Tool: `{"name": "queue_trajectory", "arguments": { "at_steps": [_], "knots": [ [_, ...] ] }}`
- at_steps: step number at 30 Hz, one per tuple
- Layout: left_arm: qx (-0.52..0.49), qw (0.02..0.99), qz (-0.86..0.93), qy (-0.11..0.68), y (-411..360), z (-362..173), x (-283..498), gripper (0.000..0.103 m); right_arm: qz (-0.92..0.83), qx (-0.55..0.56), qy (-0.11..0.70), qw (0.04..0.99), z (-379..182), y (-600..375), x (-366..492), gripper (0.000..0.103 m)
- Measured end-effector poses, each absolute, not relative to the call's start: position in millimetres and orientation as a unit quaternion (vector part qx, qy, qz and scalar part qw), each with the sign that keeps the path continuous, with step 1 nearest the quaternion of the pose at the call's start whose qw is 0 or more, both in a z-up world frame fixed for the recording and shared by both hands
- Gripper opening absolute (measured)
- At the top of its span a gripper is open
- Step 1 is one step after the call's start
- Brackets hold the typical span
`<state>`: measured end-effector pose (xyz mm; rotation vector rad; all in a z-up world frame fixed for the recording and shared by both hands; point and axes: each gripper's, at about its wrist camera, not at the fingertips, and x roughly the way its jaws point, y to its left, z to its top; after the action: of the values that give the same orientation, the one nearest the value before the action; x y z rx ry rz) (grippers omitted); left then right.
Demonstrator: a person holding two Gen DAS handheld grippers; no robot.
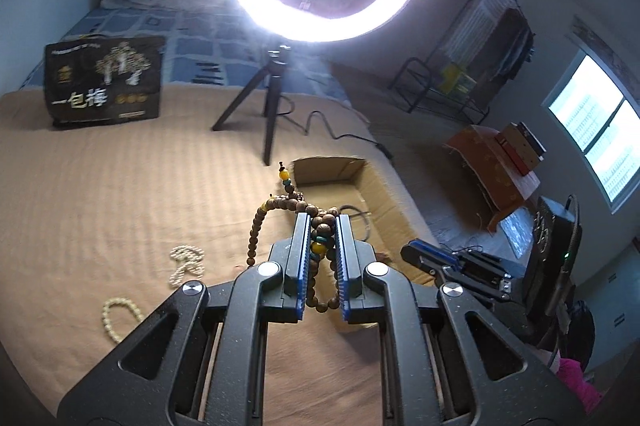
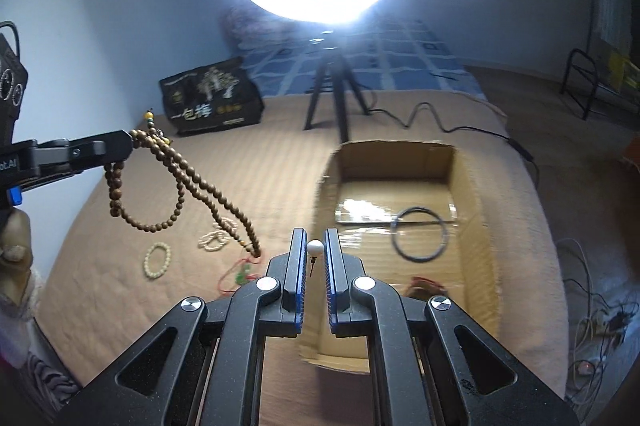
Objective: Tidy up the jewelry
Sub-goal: 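Lift and carry the bead strands and pearl earring over the cardboard box with both tools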
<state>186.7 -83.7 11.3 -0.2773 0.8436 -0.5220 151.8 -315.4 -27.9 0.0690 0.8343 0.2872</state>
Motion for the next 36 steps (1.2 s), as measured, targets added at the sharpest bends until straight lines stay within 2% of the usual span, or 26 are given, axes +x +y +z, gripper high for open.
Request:
{"name": "queue_trajectory", "arguments": {
  "at_steps": [17,36],
  "knots": [
    [-0.108,0.858,-0.305,0.398,-168,16,196,0.010,0.091,0.052,0.421,0.901,-40,-377,147,0.007],
    [-0.087,0.843,-0.287,0.447,-190,-43,225,0.010,0.114,0.043,0.466,0.876,-72,-362,151,0.007]
  ]
}}
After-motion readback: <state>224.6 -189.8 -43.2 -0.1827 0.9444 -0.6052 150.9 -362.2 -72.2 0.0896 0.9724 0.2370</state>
